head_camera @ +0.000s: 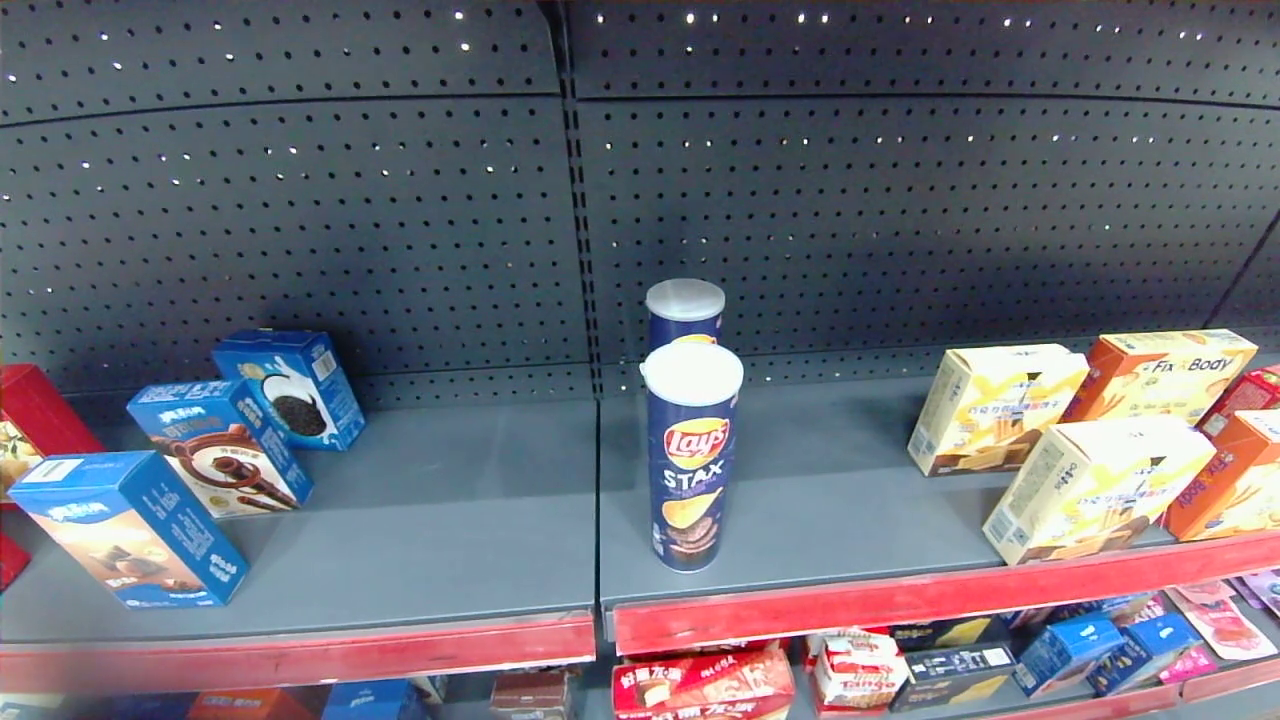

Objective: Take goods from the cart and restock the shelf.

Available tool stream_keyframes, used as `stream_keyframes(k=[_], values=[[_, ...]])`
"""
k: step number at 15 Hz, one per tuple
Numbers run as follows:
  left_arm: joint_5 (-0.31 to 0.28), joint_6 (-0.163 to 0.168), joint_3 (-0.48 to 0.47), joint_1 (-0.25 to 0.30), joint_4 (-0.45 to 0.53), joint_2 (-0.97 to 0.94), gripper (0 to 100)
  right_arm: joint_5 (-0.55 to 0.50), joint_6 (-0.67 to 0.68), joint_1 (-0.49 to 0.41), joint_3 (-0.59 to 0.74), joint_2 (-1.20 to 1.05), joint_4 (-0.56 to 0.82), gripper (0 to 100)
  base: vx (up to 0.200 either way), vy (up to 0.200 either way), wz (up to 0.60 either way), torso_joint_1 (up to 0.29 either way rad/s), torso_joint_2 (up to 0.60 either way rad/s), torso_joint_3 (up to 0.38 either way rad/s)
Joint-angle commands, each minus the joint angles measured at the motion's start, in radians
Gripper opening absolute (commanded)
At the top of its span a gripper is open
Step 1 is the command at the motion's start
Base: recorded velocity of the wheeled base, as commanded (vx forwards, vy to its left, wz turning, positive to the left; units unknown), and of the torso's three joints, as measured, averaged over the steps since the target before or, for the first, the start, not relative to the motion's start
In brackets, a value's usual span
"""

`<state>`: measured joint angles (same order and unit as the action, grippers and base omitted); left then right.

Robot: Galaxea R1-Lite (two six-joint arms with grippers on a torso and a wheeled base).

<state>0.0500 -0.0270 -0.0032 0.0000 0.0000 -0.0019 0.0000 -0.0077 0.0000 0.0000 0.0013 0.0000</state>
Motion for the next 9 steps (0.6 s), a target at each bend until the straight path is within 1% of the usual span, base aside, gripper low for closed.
stream_keyframes(k=[1,9], values=[[0.001,-0.001,0.000,0.000,0.000,0.002,100,0.000,0.000,0.000,0.000,-0.001,0.000,100,0.000,0.000,0.00,0.000,0.00,0.000],[0.001,-0.001,0.000,0.000,0.000,0.002,100,0.002,-0.008,0.000,0.000,-0.001,0.000,100,0.000,0.000,0.00,0.000,0.00,0.000]])
